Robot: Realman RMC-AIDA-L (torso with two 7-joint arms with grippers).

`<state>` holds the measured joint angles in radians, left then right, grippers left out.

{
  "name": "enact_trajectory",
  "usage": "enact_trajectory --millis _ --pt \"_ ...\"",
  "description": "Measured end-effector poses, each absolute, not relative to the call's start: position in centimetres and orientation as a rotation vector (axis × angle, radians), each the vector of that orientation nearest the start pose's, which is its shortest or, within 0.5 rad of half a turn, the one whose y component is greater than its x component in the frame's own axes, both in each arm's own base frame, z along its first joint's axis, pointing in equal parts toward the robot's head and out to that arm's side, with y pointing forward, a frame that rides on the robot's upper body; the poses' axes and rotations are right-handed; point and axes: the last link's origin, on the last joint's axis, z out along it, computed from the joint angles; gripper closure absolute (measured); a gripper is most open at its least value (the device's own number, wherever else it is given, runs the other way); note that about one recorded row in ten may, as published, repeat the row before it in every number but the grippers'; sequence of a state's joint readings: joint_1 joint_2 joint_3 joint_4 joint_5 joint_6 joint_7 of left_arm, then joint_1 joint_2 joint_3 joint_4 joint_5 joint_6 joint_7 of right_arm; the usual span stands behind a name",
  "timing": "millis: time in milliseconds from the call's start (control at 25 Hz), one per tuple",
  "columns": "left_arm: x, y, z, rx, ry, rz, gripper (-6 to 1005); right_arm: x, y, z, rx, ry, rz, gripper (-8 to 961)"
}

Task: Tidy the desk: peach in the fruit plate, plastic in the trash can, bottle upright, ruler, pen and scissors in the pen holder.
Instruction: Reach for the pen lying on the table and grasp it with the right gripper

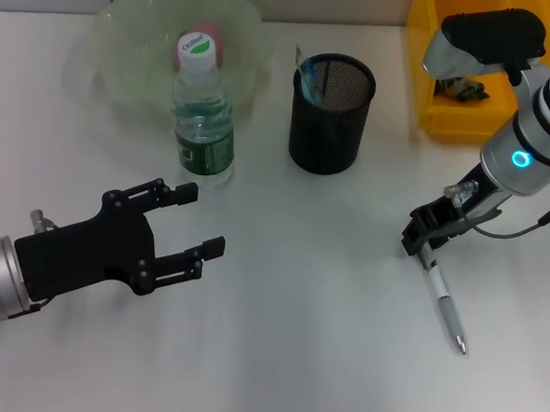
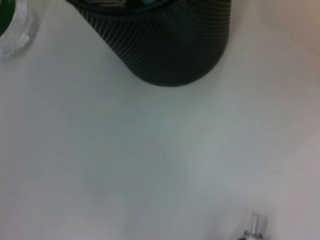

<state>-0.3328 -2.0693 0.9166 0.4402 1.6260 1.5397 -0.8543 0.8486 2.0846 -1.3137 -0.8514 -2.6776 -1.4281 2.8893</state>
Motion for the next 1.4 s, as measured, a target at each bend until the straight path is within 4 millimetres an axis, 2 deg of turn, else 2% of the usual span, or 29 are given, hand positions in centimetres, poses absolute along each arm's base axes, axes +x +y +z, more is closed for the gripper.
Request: enact_trajectory --millis 480,560,800,1000,1400 --pt "-29.76 26.76 -3.15 -2.59 -0.337 -0.843 247 19.74 38.32 -4.51 -2.322 1.412 -0.627 571" --pt "-29.73 26.82 -3.14 -2.589 -0.335 -0.844 247 19.73 38.33 -4.51 -2.322 1.411 -0.626 670" --pt "-29.7 26.96 -3.14 -2.588 -0.333 -0.84 246 19.64 38.41 -4.55 -2.332 1.395 -0.63 682" --pt "-29.67 27.12 -3.13 -2.586 -0.331 -0.836 247 19.48 38.45 -4.61 -2.34 1.38 -0.631 784" --pt "-29.72 27.32 -3.16 -2.583 -0.333 -0.823 247 19.14 38.62 -4.61 -2.349 1.356 -0.621 779"
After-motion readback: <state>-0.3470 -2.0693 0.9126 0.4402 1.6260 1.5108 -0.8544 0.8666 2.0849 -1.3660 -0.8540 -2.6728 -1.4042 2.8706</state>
